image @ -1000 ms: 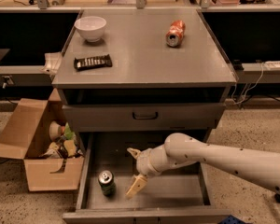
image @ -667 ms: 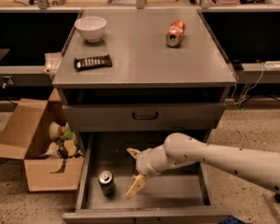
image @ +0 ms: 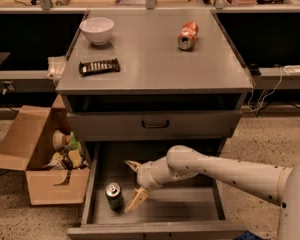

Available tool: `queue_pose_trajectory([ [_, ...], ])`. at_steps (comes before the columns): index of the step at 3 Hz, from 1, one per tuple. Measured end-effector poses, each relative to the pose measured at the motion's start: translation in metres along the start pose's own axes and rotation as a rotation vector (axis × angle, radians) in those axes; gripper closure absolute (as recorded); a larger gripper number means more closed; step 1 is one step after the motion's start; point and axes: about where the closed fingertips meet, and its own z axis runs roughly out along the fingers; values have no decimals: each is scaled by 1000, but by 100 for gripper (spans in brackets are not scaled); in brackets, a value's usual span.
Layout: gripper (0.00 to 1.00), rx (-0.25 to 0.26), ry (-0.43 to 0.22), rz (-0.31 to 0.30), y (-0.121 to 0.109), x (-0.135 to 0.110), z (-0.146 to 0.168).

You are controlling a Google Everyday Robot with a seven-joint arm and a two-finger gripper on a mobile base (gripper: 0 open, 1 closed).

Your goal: Pick green can from middle drawer and place on counter

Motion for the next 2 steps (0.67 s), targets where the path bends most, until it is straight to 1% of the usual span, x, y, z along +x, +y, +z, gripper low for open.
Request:
queue_pose_trajectory([
  [1,0,-26,-19,-40,-4,2,26],
  [2,0,-52,-36,-56,-3,4,51],
])
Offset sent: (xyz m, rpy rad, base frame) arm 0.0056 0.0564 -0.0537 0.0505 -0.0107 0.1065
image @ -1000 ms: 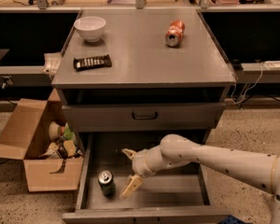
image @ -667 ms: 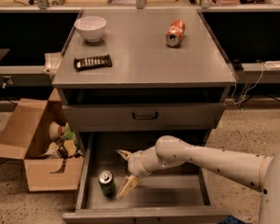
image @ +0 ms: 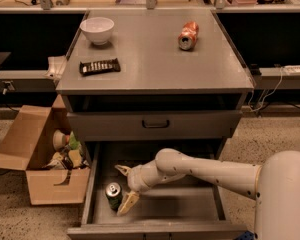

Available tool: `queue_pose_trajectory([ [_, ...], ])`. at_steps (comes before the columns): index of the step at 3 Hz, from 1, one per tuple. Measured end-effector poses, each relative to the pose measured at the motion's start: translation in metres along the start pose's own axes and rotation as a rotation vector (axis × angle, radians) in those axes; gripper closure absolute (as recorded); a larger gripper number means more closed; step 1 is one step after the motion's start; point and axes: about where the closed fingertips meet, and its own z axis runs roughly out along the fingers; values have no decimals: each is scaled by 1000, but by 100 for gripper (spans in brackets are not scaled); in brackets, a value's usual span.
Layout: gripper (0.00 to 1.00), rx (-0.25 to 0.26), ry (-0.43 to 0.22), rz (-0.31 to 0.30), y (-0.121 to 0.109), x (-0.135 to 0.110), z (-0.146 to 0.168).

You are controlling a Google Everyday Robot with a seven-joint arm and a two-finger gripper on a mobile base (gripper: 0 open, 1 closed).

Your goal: Pick green can from middle drawer and place on counter

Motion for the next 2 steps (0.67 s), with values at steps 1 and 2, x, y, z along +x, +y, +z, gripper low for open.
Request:
queue_pose_trajectory([
  [1,19,-21,-13,-6,0,3,18],
  [2,41,-28,-25,-7,-1,3,26],
])
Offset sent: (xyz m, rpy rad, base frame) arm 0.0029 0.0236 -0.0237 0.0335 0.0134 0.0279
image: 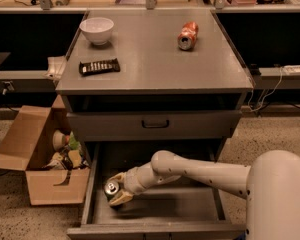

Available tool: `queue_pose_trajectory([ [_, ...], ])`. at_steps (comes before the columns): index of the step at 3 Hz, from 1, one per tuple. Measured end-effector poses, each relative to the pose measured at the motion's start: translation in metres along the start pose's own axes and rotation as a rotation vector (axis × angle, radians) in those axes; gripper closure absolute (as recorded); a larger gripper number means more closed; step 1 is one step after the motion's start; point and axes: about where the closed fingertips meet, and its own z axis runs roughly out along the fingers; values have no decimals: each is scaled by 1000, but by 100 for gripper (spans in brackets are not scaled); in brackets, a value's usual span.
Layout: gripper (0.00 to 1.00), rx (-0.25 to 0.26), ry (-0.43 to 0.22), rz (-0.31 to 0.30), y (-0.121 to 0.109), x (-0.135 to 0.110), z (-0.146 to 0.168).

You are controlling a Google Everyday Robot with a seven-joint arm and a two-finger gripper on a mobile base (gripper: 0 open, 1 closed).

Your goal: Pick green can from middle drawer and place on counter

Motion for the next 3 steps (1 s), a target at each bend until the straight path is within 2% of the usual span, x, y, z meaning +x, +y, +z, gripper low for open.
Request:
queue_pose_trajectory([
  [1,65,13,-26,-7,-1,-3,0],
  [2,88,33,-107,-42,8,-27,-19],
  [3,100,104,-200,-95,21,-67,-73],
])
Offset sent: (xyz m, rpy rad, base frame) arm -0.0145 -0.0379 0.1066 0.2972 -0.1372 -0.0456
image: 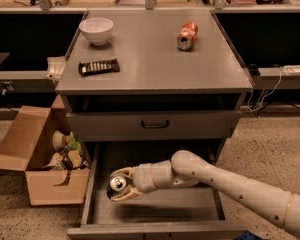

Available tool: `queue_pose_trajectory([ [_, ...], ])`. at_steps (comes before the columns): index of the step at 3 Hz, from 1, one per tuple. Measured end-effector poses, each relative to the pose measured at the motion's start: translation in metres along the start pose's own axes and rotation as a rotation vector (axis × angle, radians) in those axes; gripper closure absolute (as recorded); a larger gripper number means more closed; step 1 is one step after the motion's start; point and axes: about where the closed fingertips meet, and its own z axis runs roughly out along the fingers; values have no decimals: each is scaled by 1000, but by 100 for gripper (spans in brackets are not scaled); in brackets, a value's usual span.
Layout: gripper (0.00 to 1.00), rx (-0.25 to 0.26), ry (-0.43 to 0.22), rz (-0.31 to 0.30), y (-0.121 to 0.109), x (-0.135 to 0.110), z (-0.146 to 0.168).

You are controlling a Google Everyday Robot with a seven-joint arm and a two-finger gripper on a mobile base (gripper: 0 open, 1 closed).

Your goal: Pick green can from middle drawer and place on counter

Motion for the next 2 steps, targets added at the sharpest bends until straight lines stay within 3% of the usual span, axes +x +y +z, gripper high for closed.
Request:
queue_pose_trajectory([
  [1,100,48,-34,-41,3,-45,-45],
  [2,100,60,-30,-41,2,-45,-50],
])
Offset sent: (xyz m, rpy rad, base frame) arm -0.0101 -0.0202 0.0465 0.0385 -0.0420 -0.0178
